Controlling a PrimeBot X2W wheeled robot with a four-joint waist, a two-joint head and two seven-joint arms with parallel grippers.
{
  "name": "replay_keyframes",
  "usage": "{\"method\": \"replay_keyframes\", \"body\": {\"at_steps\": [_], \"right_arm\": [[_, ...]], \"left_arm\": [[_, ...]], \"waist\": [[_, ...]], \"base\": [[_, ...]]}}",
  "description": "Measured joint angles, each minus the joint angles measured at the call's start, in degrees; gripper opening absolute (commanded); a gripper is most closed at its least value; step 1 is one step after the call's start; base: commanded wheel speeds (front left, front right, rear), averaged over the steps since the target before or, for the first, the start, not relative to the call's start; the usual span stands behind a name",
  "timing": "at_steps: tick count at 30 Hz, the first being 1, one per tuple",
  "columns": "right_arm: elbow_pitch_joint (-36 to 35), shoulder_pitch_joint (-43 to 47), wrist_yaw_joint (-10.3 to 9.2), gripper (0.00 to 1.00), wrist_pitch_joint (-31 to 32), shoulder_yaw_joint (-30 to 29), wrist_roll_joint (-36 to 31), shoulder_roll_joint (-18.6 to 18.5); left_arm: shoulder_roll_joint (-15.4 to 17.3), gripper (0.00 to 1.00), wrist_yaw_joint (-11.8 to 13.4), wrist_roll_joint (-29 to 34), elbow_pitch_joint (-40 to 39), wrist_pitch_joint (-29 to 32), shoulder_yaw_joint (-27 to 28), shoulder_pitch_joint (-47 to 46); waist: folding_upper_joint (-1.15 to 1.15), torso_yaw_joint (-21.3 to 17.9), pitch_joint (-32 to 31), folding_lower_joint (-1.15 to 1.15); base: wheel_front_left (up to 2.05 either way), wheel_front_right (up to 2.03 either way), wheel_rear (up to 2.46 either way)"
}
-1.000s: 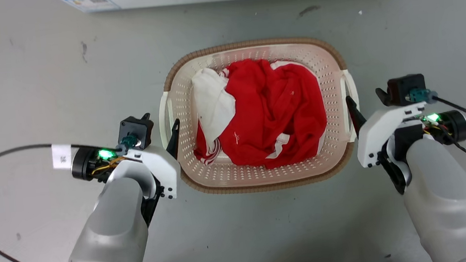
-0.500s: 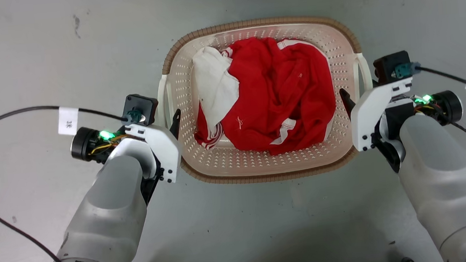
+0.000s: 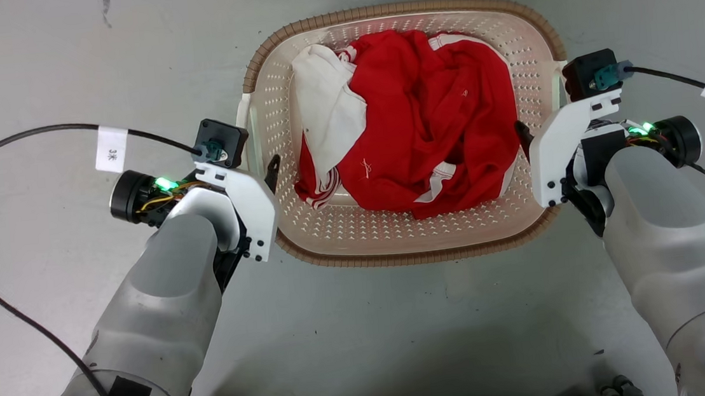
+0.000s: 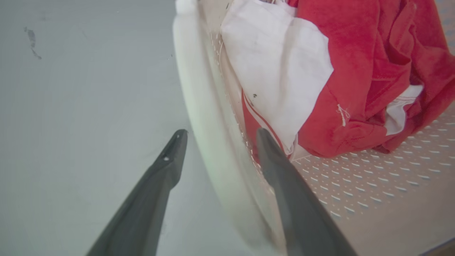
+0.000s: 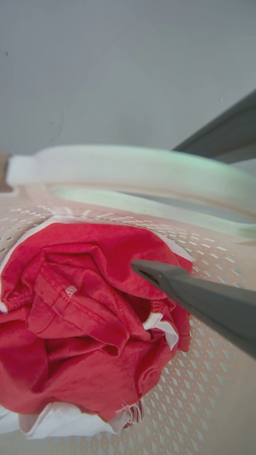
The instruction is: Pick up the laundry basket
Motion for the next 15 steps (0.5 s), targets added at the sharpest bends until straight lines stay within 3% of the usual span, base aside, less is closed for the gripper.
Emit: {"method": "replay_keyframes", "body": {"at_steps": [6, 7, 8, 9, 10, 11, 15], "right_arm": [[1.36, -1.03, 0.00, 1.00, 0.36, -0.32, -1.01, -0.01], [1.51, -1.25, 0.00, 1.00, 0.35, -0.31, -1.01, -0.01], [1.70, -1.38, 0.00, 1.00, 0.38, -0.19, -1.00, 0.00], [1.98, -1.40, 0.00, 1.00, 0.53, -0.12, -0.97, 0.00], [2.24, -1.40, 0.00, 0.23, 0.75, -0.03, -0.86, 0.00], [2.44, -1.40, 0.00, 0.00, 0.77, 0.09, -0.71, 0.00], [3.14, -1.41, 0.00, 0.00, 1.29, 0.32, -0.41, -0.05]], "left_arm": [[0.77, 1.00, 0.00, -3.49, -0.56, 0.53, -3.55, -0.22], [0.77, 0.91, 0.00, -4.10, -0.73, 0.65, -4.19, -0.25], [0.71, 0.40, 0.00, -4.74, -0.96, 1.09, -4.82, -0.27], [0.68, 0.40, 0.00, -5.24, -1.14, 1.10, -5.54, -0.27], [0.71, 0.00, -0.01, -5.76, -1.40, 1.02, -6.14, -0.28], [0.80, 0.00, -0.01, -6.38, -1.68, 1.04, -6.89, -0.29], [1.05, 0.00, 0.03, -9.53, -2.94, 2.08, -9.66, -0.22]], "waist": [[0.00, 0.23, 0.65, 0.00], [0.00, 0.29, 0.73, 0.00], [0.00, 0.35, 0.77, 0.00], [0.00, 0.44, 0.79, 0.00], [0.00, 0.52, 0.79, 0.00], [0.00, 0.59, 0.76, 0.00], [0.00, 0.73, 0.22, 0.00]], "base": [[0.00, 0.00, 0.00], [0.00, 0.00, 0.00], [0.00, 0.00, 0.00], [0.00, 0.00, 0.00], [0.00, 0.00, 0.00], [0.00, 0.00, 0.00], [0.00, 0.00, 0.00]]}}
